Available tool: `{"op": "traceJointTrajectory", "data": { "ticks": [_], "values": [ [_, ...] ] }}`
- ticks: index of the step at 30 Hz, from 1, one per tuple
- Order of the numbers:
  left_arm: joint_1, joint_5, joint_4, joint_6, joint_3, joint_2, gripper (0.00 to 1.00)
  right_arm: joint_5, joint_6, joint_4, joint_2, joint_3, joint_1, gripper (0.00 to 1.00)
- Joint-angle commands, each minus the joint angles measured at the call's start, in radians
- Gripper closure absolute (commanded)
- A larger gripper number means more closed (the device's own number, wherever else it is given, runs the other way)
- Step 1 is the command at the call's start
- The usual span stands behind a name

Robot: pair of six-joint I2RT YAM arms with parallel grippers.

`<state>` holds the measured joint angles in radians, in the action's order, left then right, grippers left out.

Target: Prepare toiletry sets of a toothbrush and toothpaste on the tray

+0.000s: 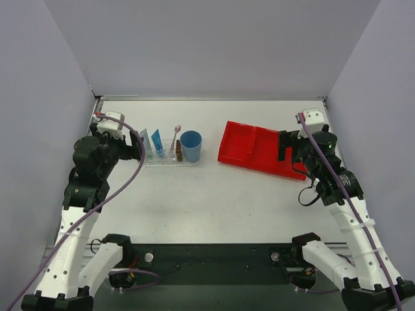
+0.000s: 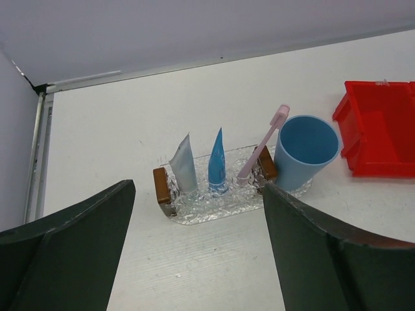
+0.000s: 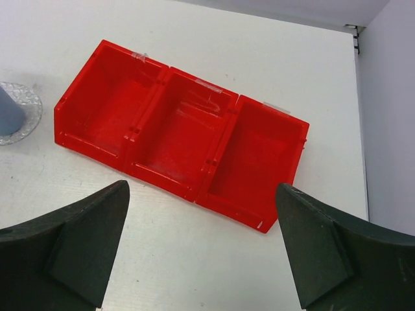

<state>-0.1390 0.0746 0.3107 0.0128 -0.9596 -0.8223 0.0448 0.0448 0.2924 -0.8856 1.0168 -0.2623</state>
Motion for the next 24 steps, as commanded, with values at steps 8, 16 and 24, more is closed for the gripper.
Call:
{"op": "traceJointTrajectory", "data": {
  "ticks": [8,16,24],
  "values": [
    [0.007,-0.065,0.087,0.024,-0.034,0.106,0.09,0.047,0.018,-0.005,0.094,-0.05,0.002,0.06],
    [0.009,-0.052,-0.036,0.009,0.059,0.094,0.09,0.086,0.023,-0.048,0.102,-0.095,0.003,0.07],
    [0.007,-0.05,-0.056,-0.008,0.064,0.074,0.09,0.095,0.036,-0.061,0.126,-0.133,0.003,0.07]
  ]
}}
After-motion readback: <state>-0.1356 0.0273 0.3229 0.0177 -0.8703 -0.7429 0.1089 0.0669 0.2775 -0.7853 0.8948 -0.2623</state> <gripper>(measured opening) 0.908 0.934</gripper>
